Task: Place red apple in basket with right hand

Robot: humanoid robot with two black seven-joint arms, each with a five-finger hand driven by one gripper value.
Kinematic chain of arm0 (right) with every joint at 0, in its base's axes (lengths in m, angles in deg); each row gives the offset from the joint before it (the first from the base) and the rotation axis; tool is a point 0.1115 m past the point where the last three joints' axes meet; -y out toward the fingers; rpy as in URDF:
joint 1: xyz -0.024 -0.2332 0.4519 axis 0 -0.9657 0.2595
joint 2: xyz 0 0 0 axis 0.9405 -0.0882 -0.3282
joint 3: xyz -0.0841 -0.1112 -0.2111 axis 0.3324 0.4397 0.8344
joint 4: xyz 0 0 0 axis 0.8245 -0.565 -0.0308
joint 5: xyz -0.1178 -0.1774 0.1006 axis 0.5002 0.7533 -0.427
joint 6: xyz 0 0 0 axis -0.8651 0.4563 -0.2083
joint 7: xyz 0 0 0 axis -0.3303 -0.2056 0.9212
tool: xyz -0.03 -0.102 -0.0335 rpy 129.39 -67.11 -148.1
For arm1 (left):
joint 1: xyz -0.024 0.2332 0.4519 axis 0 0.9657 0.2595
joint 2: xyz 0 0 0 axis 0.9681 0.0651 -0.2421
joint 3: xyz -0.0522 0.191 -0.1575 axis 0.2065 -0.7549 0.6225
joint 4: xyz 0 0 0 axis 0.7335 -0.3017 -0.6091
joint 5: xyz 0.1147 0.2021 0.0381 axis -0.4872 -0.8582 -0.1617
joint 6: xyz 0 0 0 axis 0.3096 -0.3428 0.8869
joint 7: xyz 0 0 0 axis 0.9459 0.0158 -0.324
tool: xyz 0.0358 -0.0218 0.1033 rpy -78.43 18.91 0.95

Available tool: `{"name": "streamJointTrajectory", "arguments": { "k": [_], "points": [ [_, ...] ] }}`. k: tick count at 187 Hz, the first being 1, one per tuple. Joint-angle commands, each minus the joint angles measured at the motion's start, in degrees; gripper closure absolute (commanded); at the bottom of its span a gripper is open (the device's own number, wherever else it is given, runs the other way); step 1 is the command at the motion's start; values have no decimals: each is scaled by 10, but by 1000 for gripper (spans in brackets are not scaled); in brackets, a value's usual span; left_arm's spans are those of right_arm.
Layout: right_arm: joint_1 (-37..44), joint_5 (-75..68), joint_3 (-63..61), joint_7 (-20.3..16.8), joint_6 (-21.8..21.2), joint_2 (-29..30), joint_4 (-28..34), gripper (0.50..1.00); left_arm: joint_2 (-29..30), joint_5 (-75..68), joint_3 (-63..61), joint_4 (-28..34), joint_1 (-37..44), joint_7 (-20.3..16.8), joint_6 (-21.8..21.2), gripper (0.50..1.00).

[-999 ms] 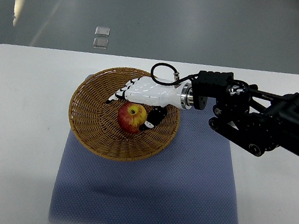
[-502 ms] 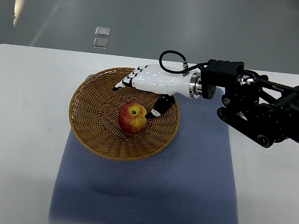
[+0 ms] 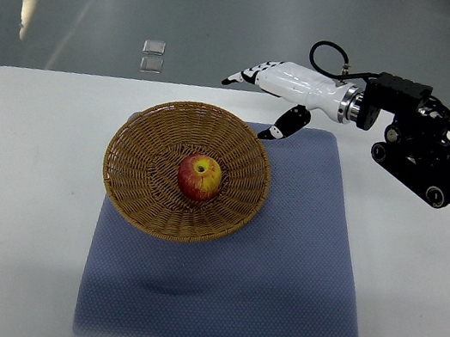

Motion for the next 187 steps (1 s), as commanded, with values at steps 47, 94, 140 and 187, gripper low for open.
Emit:
{"name": "streamJointTrajectory", "arguments": {
  "k": [47, 94, 140, 187],
  "points": [
    [-52, -241, -63, 3, 64, 18, -62, 589, 0, 0, 0, 0, 0, 0, 0, 500],
    [-76, -493, -77, 1, 64, 18, -90, 589, 0, 0, 0, 0, 0, 0, 0, 500],
    [-103, -689, -77, -2, 44, 19, -116, 589, 0, 0, 0, 0, 0, 0, 1, 500],
    [-116, -824, -76, -30, -20, 20, -122, 589, 0, 0, 0, 0, 0, 0, 0, 500]
  ]
}}
